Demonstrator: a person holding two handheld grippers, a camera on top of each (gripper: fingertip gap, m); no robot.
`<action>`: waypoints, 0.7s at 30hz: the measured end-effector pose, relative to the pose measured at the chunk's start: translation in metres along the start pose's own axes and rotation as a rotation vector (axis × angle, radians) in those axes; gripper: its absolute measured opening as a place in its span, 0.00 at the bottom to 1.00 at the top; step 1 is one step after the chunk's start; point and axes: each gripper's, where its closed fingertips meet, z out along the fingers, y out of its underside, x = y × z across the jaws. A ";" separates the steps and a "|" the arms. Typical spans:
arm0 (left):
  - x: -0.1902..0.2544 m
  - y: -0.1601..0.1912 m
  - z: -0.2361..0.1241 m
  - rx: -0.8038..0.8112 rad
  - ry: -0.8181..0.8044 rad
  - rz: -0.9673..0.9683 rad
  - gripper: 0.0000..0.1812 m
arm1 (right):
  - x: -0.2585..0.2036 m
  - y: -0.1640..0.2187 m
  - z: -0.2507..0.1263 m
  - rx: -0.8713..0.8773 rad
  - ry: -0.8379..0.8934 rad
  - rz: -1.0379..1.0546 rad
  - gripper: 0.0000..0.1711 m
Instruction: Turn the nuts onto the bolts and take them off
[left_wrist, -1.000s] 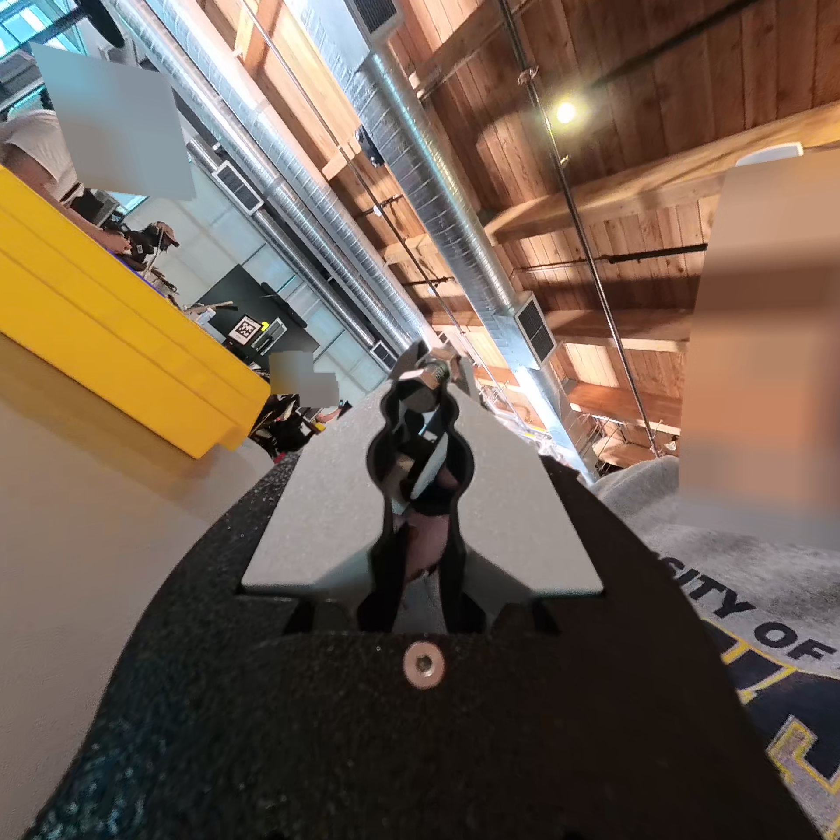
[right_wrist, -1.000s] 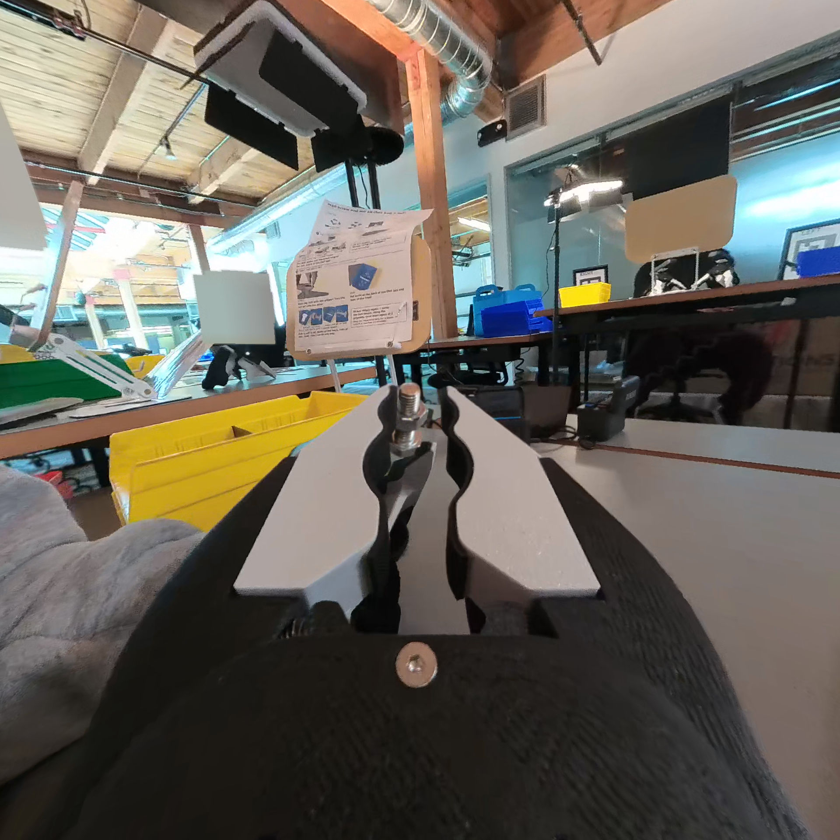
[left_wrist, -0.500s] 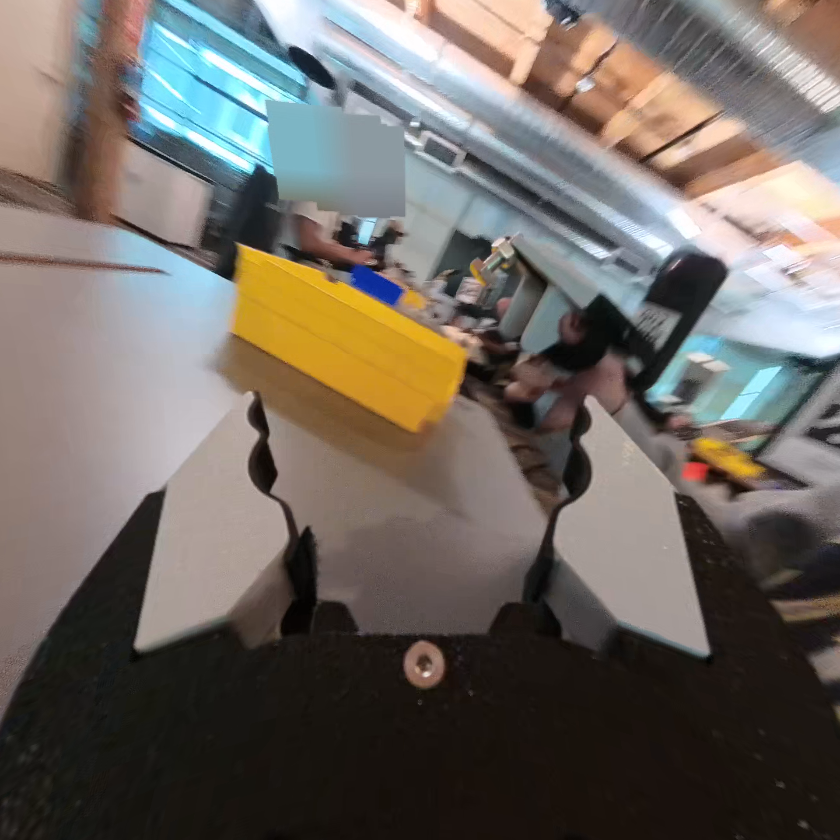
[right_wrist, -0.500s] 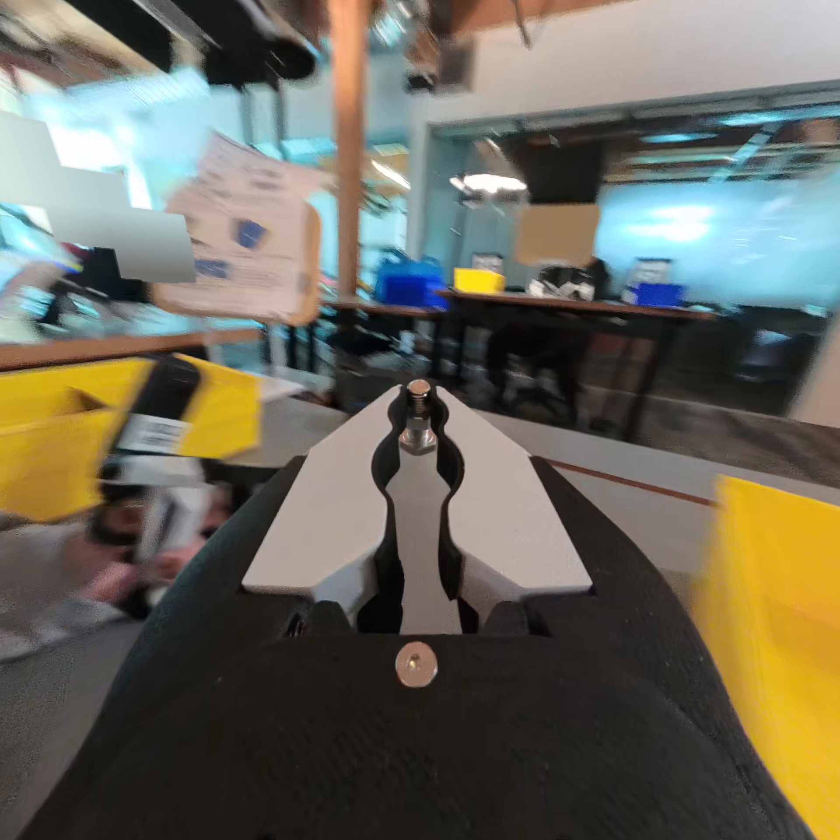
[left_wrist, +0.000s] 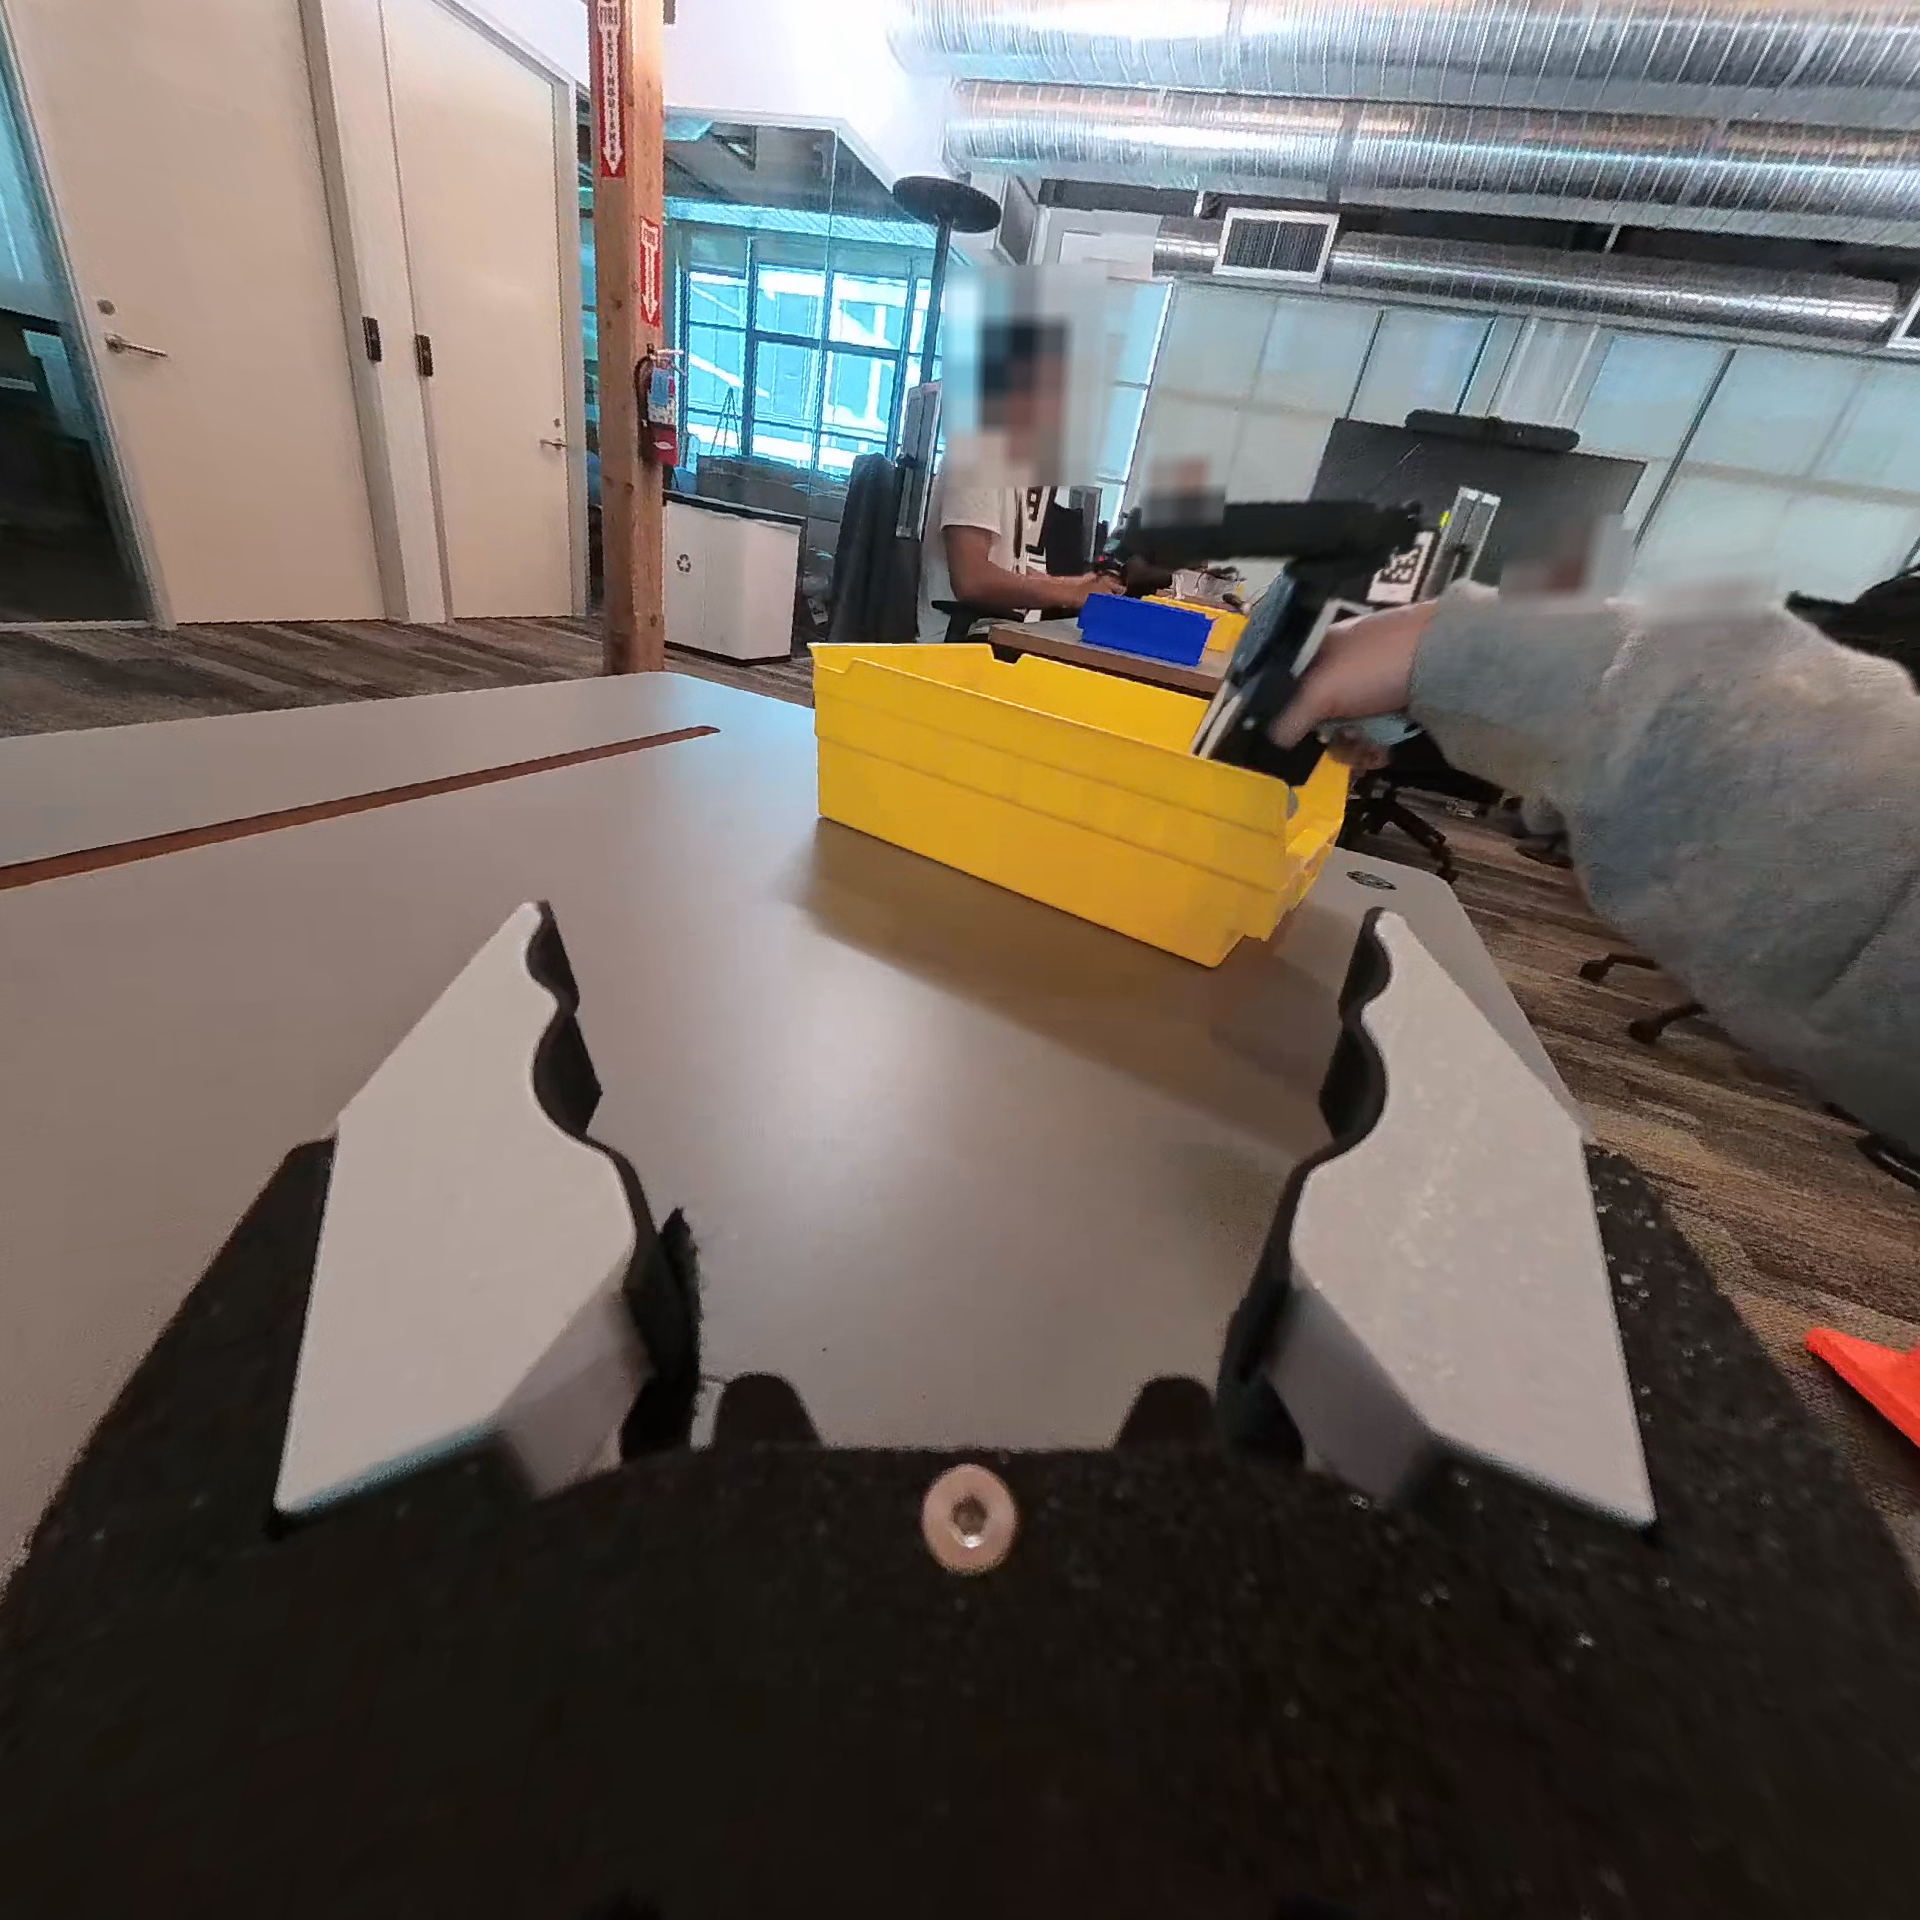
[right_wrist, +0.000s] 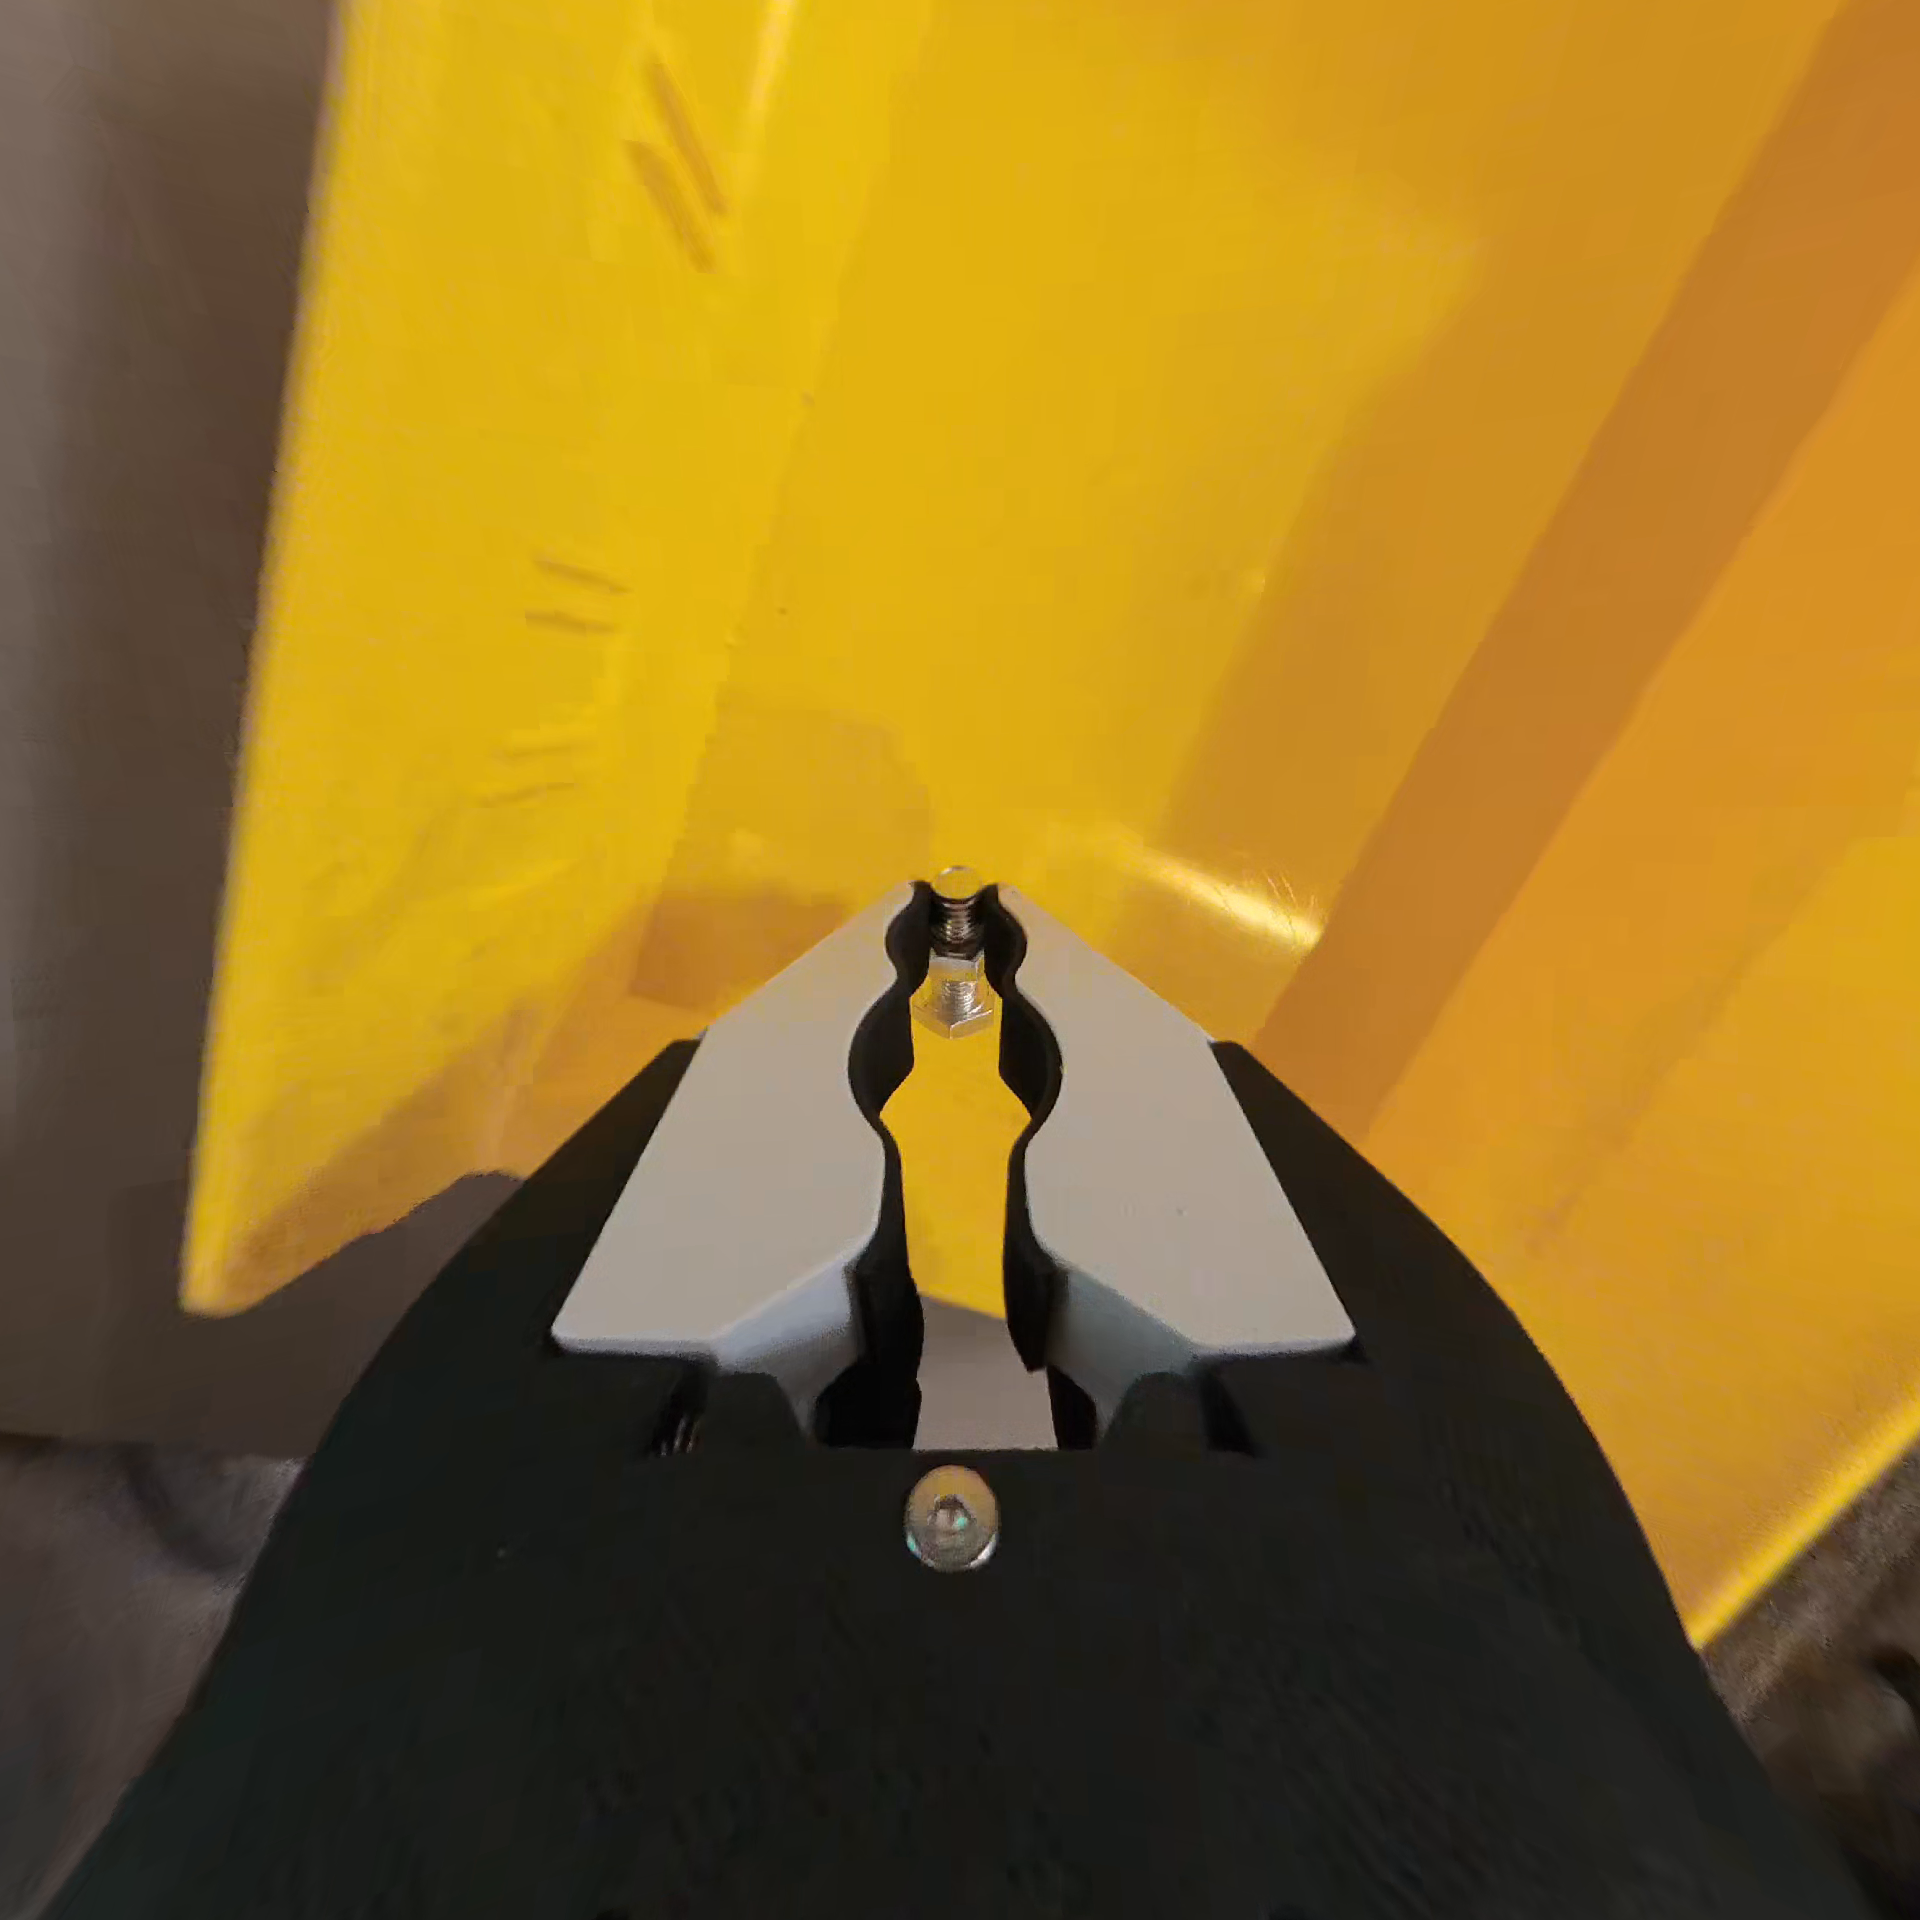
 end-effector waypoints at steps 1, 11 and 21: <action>0.000 0.000 0.000 0.000 -0.002 -0.001 0.78 | 0.001 -0.001 0.005 -0.010 -0.001 0.013 0.05; -0.024 -0.009 -0.008 0.041 -0.154 0.053 0.74 | -0.015 -0.074 -0.109 0.720 0.335 0.029 0.24; -0.018 -0.015 -0.013 0.077 -0.102 0.078 0.40 | -0.179 -0.140 -0.109 1.534 0.235 0.000 0.05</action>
